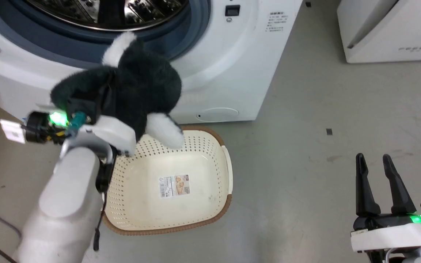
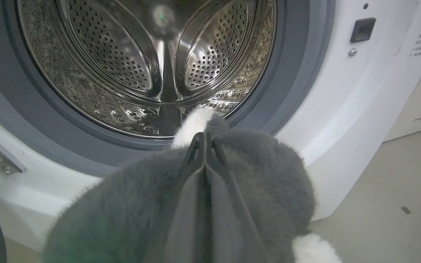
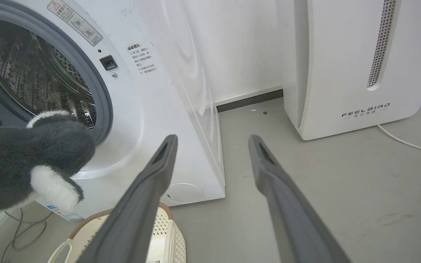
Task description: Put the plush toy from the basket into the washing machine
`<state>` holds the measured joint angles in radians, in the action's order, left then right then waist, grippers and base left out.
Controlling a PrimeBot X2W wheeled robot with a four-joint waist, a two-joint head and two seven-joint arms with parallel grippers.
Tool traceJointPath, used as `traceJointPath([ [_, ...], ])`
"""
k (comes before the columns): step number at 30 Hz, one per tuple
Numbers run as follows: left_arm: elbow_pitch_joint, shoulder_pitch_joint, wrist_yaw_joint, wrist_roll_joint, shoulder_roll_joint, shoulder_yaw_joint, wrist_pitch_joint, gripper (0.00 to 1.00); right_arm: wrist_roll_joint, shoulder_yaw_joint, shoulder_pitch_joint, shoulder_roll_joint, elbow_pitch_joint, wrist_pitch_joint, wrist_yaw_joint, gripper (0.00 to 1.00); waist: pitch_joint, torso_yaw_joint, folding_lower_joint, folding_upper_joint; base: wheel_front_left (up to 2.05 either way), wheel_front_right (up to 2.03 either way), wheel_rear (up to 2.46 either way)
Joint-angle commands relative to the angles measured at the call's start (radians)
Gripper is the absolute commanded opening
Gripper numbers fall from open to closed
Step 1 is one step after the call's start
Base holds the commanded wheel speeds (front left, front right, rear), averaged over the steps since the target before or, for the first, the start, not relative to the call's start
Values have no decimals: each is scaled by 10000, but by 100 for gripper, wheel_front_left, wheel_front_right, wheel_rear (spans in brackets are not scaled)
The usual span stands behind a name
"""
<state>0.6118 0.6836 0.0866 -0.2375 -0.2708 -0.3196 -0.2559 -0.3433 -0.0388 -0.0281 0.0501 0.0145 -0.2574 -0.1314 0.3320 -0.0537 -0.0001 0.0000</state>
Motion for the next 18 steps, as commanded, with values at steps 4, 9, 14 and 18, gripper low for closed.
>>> traceJointPath([
  [4,-135,802,-18,119,-82,326,-58,0,-51,55,-337,1,-41,-44,7,100,395,-251,1,0,0,0,0],
  [9,-33,1587,-24,173,-234,687,-58,0,-106,105,-626,1,-52,-44,7,100,813,-548,1,0,0,0,0],
  [14,358,2487,-164,229,-662,1021,-58,0,-204,224,-896,1,-81,-44,7,100,1299,-892,1,0,0,0,0],
  [18,647,3108,-175,339,-890,1156,-58,0,-305,346,-1104,1,-101,-44,7,100,1717,-1188,1,0,0,0,0],
])
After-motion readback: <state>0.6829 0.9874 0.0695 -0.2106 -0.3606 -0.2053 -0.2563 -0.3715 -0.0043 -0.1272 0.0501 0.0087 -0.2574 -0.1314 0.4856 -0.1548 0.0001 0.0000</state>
